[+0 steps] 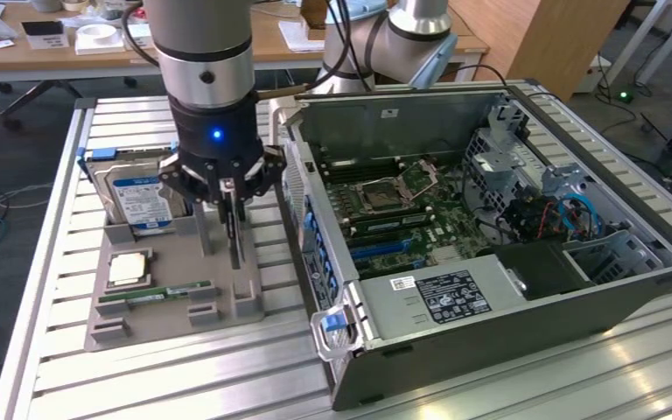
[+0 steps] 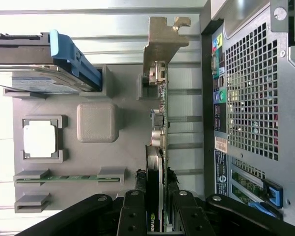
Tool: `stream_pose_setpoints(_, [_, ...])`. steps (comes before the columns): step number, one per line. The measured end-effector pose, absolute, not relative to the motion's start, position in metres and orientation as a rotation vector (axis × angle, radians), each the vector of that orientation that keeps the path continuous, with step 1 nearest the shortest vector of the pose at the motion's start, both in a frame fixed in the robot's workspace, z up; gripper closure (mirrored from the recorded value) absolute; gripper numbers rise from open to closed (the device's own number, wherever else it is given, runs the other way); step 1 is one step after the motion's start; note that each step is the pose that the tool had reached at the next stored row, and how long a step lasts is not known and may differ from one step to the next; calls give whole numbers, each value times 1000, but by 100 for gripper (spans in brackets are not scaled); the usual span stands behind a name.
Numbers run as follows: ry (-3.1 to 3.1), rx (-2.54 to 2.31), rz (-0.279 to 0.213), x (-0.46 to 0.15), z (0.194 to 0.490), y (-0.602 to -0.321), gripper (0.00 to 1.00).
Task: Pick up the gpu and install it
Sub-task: 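Pick up the gpu and move the gpu toward the slot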
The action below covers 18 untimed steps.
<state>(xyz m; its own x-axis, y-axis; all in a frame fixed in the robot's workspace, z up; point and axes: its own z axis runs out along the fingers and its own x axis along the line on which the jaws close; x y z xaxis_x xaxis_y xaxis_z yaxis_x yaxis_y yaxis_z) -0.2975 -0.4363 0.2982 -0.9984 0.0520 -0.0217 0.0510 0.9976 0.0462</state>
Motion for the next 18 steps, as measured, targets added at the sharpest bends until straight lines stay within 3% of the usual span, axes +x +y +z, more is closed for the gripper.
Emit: stream_pose_setpoints(18, [3117,80,71,-298,315,-436,74])
